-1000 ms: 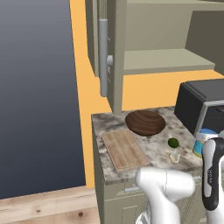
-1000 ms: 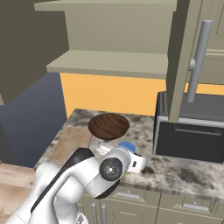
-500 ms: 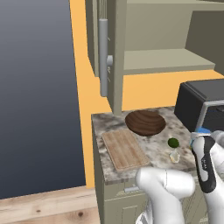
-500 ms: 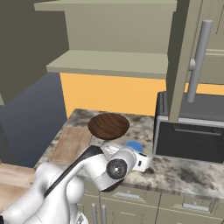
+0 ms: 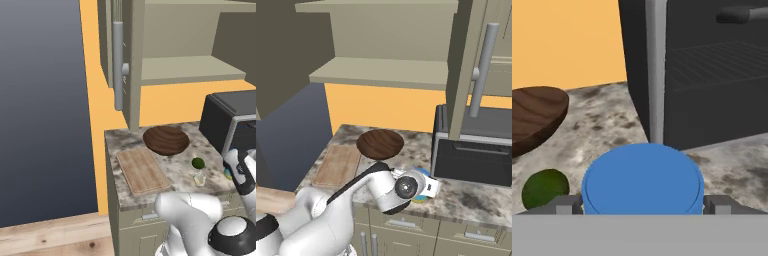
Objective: Open the cabinet. Place the bowl and condiment on the counter. Then place the lime and garlic on the cutting board.
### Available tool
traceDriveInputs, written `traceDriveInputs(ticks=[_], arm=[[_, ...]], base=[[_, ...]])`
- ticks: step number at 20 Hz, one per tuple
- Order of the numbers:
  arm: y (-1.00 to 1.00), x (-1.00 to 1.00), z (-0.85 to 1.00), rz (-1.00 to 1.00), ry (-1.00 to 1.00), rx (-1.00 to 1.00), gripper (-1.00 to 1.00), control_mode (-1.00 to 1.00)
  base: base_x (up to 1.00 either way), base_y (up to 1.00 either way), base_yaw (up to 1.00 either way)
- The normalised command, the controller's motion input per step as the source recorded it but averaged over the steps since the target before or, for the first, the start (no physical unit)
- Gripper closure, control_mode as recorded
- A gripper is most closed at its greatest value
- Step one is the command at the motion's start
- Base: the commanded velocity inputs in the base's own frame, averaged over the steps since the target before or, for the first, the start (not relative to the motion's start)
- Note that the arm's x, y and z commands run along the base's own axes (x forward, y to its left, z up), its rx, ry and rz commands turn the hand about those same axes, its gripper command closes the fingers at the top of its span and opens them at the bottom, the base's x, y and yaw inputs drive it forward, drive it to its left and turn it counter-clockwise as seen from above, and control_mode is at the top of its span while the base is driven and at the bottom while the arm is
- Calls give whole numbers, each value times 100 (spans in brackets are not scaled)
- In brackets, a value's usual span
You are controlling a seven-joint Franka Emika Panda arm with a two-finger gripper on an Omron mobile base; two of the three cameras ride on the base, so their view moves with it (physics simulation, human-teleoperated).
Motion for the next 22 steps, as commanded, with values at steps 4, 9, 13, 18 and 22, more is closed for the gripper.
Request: traceDriveInputs(ticks=[4,9,13,18,22], arm=[[-24,23,-38,0,1,0,100,-100],[-19,9,-31,0,0,0,100,-100],[-8,2,-21,0,0,0,100,-100],[-7,-13,-13,-1,0,0,100,-100],[-1,-12,-2,-3,1,0,-100,-100]], base=[[0,0,0],[0,0,0],[0,0,0],[0,0,0],[0,0,0]])
